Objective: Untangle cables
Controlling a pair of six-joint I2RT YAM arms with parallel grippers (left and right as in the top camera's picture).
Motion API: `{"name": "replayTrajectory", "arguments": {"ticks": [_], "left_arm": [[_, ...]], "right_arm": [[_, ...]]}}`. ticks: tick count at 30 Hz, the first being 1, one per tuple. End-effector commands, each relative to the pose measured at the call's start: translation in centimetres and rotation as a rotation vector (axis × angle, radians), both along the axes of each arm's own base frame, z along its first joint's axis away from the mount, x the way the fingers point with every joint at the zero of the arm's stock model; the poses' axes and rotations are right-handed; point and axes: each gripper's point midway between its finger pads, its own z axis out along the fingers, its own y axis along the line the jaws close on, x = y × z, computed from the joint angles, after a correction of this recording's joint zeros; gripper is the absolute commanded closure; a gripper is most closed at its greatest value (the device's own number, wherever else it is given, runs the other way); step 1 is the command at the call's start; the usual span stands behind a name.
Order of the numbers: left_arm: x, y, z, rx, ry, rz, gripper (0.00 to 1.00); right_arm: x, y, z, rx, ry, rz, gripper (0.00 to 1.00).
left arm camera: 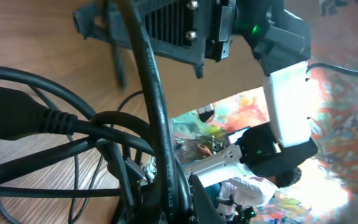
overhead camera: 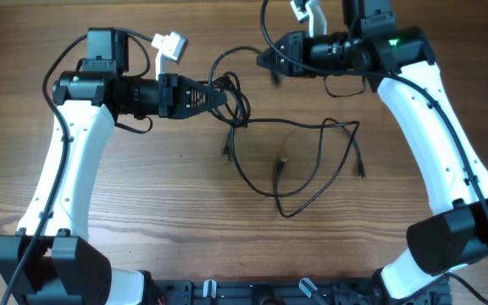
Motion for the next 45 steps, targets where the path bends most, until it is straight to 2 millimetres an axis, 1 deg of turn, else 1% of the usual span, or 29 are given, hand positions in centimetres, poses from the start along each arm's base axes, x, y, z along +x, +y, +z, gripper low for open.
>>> {"name": "replayTrajectory", "arguments": {"ticks": [1, 2, 3, 6, 7, 10, 11, 12, 16, 20, 24, 26, 28, 30, 32, 33, 37, 38, 39, 40, 41, 42, 44, 45], "left_arm": [[0.1, 0.2, 0.3, 0.008, -0.038, 0.008, 0.96], [0.3, 0.5, 0.2, 0.016, -0.004, 0.024, 0.96], [0.6, 0.8, 0.2, 0.017, 0.038, 0.04, 0.96], [1.0, 1.1, 0.3, 0.013, 0.113, 0.063, 0.96], [1.2, 1.1, 0.4, 0.01, 0.165, 0.071, 0.96], [1.5, 1.1, 0.6, 0.004, 0.266, 0.087, 0.96], [1.6, 1.1, 0.6, 0.002, 0.3, 0.091, 0.96], [1.6, 1.1, 0.6, 0.001, 0.326, 0.093, 0.96], [1.7, 1.3, 0.6, -0.001, 0.369, 0.103, 0.96], [1.7, 1.3, 0.6, -0.001, 0.368, 0.103, 0.96], [1.8, 1.3, 0.5, 0.007, 0.365, 0.11, 0.96], [1.9, 1.4, 0.3, 0.017, 0.364, 0.118, 0.96], [1.9, 1.4, 0.3, 0.017, 0.364, 0.118, 0.96], [1.9, 1.4, 0.2, 0.02, 0.364, 0.121, 0.96], [2.3, 1.5, -0.3, 0.05, 0.363, 0.147, 0.96], [2.4, 1.5, -0.6, 0.065, 0.362, 0.159, 0.96], [2.6, 1.6, -0.9, 0.079, 0.361, 0.172, 0.96], [2.6, 1.7, -0.9, 0.079, 0.36, 0.172, 0.96], [2.6, 1.6, -0.9, 0.079, 0.36, 0.172, 0.96], [2.6, 1.6, -0.9, 0.079, 0.36, 0.172, 0.96], [2.6, 1.6, -0.9, 0.079, 0.36, 0.172, 0.96], [2.6, 1.6, -0.9, 0.079, 0.36, 0.172, 0.96], [2.6, 1.6, -0.9, 0.078, 0.362, 0.171, 0.96], [2.6, 1.6, -0.9, 0.078, 0.364, 0.172, 0.96]], "right_arm": [[-1.5, -0.3, 3.6, -0.012, -0.132, 0.013, 0.47], [-2.3, -0.3, 4.6, -0.012, -0.16, 0.02, 0.42], [-3.5, 0.0, 5.7, -0.01, -0.197, 0.045, 0.39], [-5.9, 1.5, 6.6, -0.017, -0.231, 0.112, 0.38], [-6.8, 2.6, 6.1, -0.044, -0.235, 0.138, 0.39], [-7.8, 4.7, 4.4, -0.151, -0.255, 0.147, 0.44], [-8.2, 5.7, 3.9, -0.188, -0.272, 0.153, 0.51], [-8.2, 6.1, 3.3, -0.227, -0.285, 0.144, 0.55], [-7.3, 6.0, 1.6, -0.318, -0.295, 0.103, 0.62], [-6.4, 5.6, 0.3, -0.378, -0.306, 0.091, 0.66], [-6.2, 6.0, 1.1, -0.35, -0.333, 0.091, 0.66], [-5.4, 5.2, 0.9, -0.39, -0.347, 0.047, 0.66], [-5.1, 4.9, 0.8, -0.409, -0.353, 0.031, 0.65], [-5.1, 5.1, 1.0, -0.395, -0.356, 0.037, 0.65], [-5.7, 6.1, 1.7, -0.34, -0.368, 0.087, 0.64], [-5.7, 6.2, 1.8, -0.334, -0.377, 0.094, 0.64], [-5.6, 5.9, 1.6, -0.356, -0.378, 0.083, 0.64], [-5.7, 5.8, 1.4, -0.359, -0.37, 0.087, 0.6], [-6.0, 5.8, 1.1, -0.36, -0.354, 0.098, 0.57], [-6.3, 5.9, 0.8, -0.362, -0.337, 0.111, 0.56], [-6.7, 5.9, -0.1, -0.372, -0.31, 0.139, 0.56], [-7.1, 6.1, -0.8, -0.378, -0.292, 0.17, 0.56], [-7.2, 6.0, -2.4, -0.407, -0.248, 0.189, 0.61], [-7.2, 6.1, -2.7, -0.413, -0.241, 0.195, 0.62]]}}
